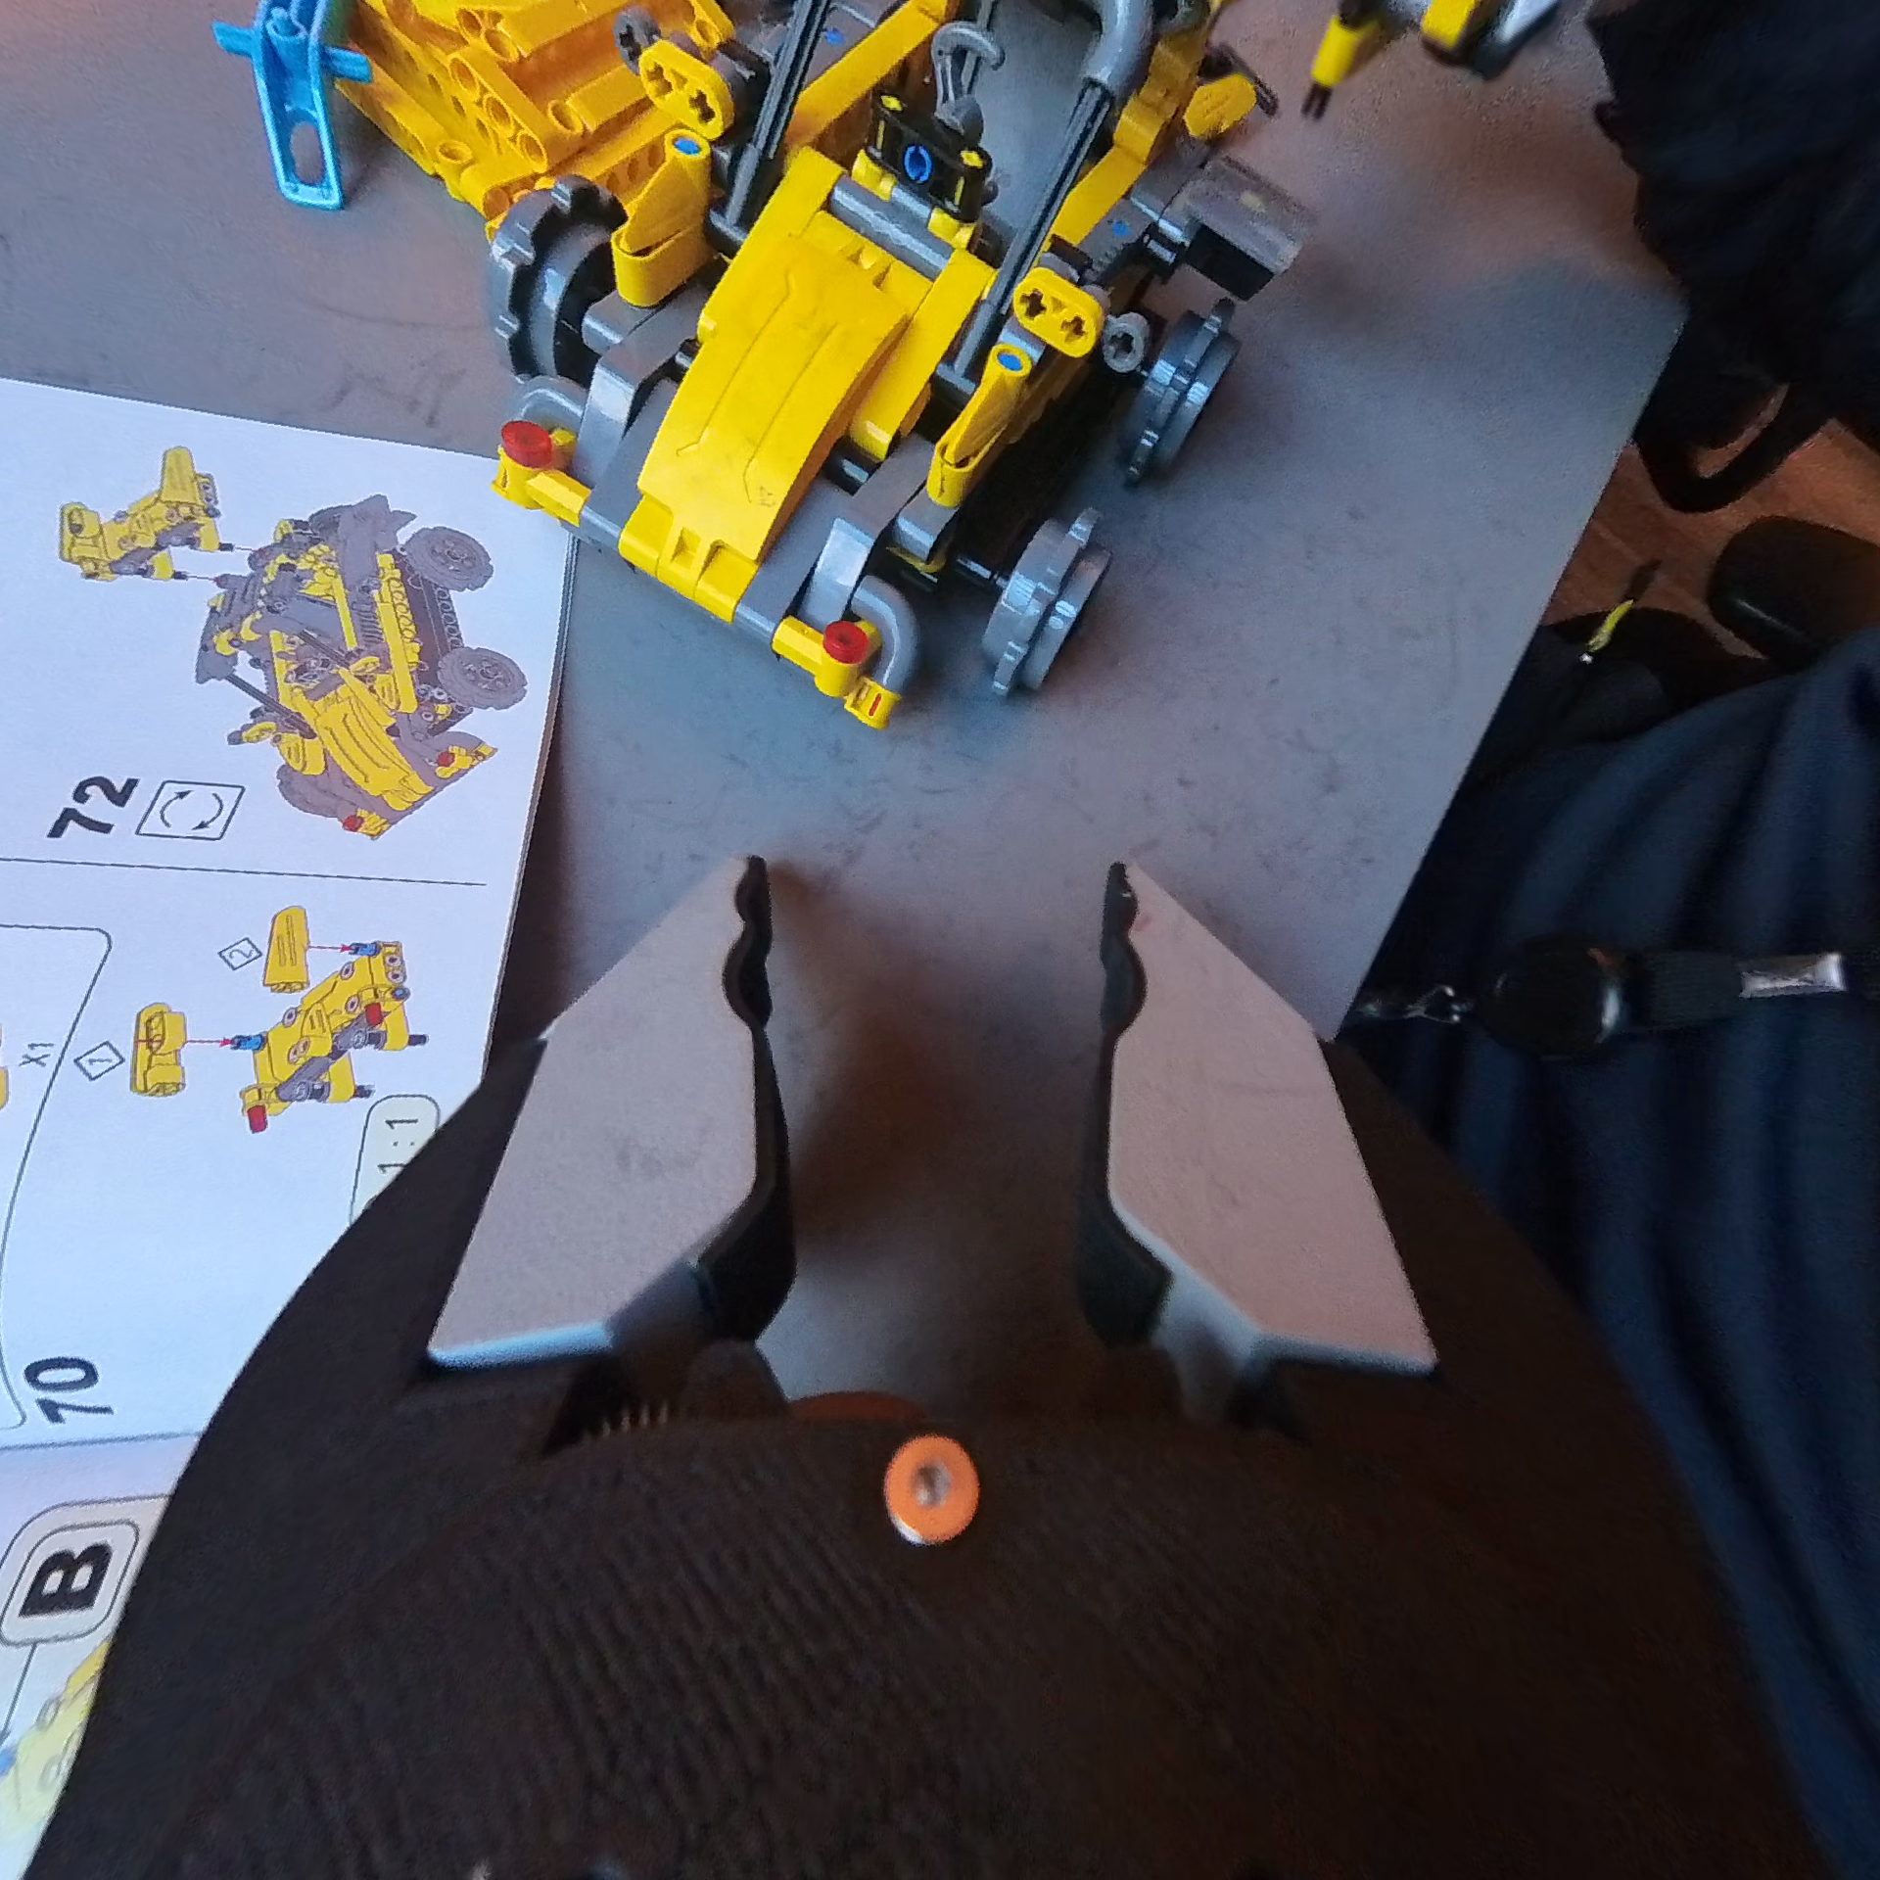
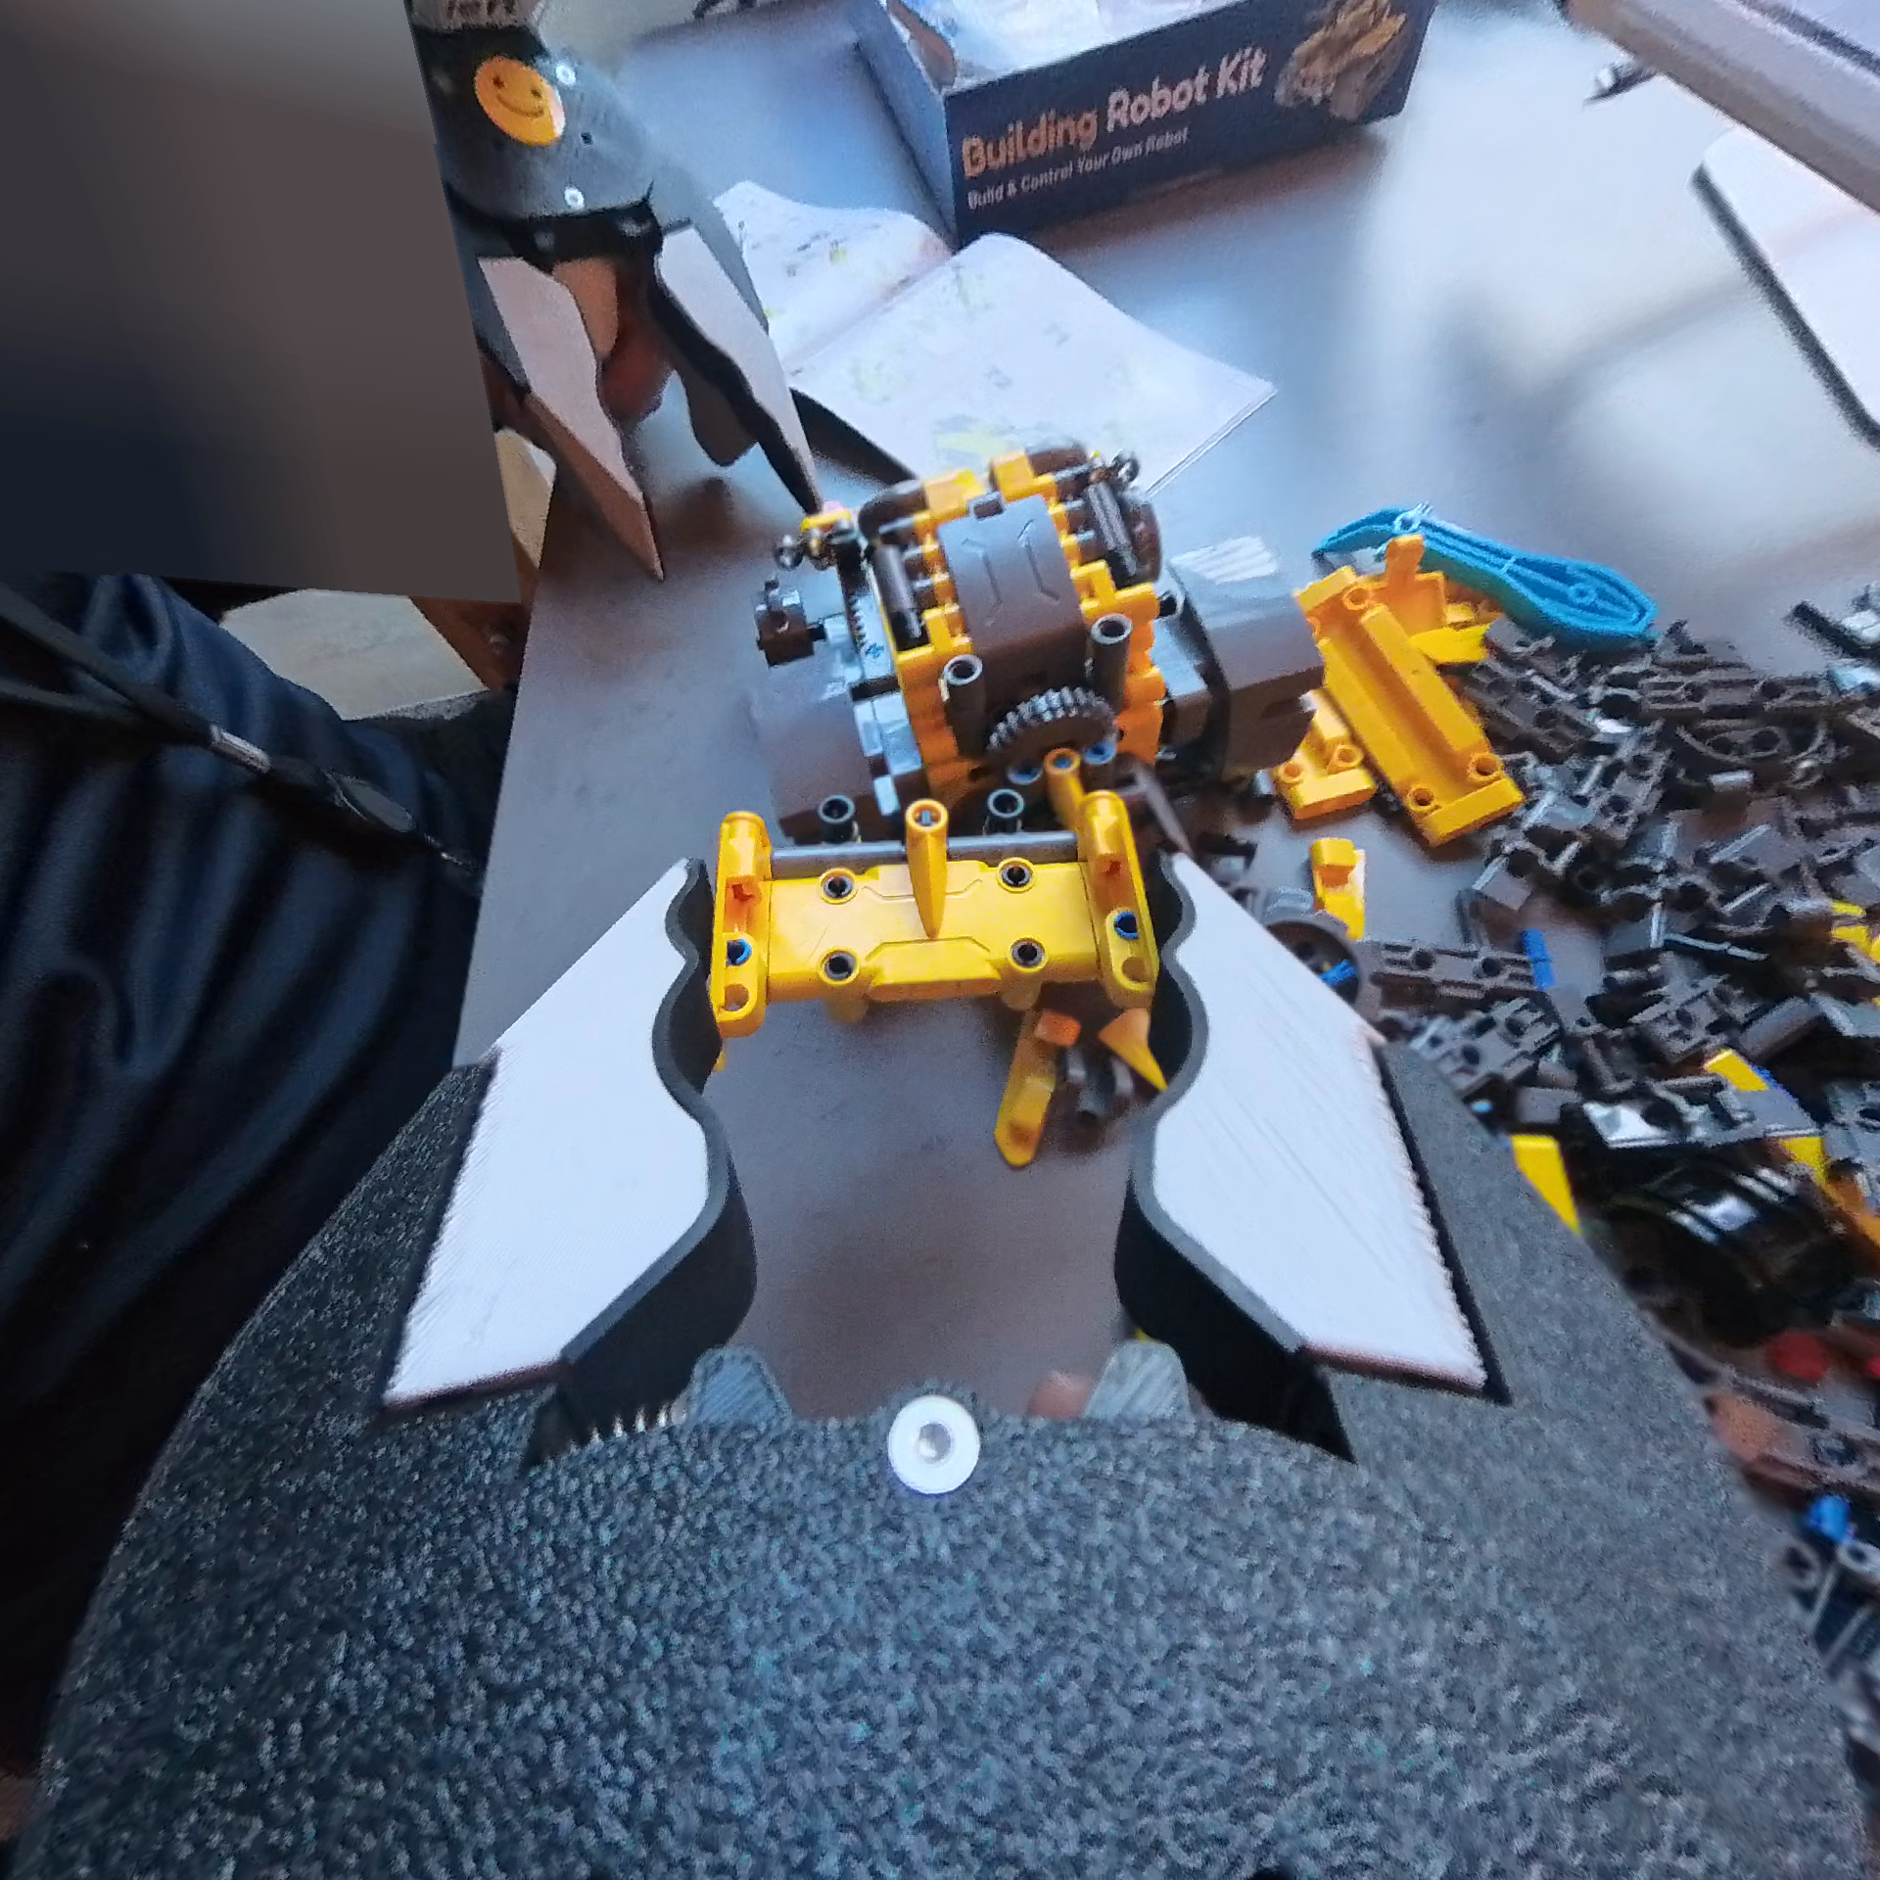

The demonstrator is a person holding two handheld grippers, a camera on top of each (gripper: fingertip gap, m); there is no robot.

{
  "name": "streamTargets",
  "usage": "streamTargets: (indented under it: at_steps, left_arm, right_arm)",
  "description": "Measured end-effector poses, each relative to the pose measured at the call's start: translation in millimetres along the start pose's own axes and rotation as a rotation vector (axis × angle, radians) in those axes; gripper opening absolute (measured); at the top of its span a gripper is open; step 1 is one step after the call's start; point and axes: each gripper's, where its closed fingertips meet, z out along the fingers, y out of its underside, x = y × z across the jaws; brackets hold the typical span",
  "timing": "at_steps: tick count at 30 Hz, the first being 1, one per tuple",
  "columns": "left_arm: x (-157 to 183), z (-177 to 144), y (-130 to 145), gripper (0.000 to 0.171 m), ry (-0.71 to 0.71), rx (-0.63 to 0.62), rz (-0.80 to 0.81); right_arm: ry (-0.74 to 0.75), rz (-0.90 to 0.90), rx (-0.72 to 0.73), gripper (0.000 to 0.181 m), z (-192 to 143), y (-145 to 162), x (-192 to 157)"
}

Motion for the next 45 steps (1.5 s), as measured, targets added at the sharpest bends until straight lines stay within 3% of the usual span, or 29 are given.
streamTargets:
  at_steps: [10,20,24,27,34,40,45]
  left_arm:
    - [0,-2,-6,0.062,0.030,0.033,-0.032]
    - [-2,5,-3,0.062,-0.061,-0.007,0.058]
    - [0,-1,-28,0.057,-0.068,0.103,0.079]
    - [1,-2,-43,0.067,-0.066,0.089,0.131]
    - [10,1,-93,0.061,-0.066,0.093,0.316]
    - [29,28,-143,0.059,0.016,0.083,0.400]
    - [32,60,-159,0.059,0.060,-0.001,0.458]
  right_arm:
    - [-0.090,-0.039,0.160,0.085,3,-47,18]
    - [-0.079,-0.078,0.100,0.085,11,-52,22]
    - [-0.085,-0.070,0.094,0.085,16,-49,23]
    - [-0.078,-0.075,0.075,0.085,22,-42,25]
    - [-0.088,-0.089,0.079,0.085,16,-42,23]
    - [-0.077,-0.102,0.078,0.085,19,-42,25]
    - [-0.080,-0.124,0.097,0.085,15,-44,23]
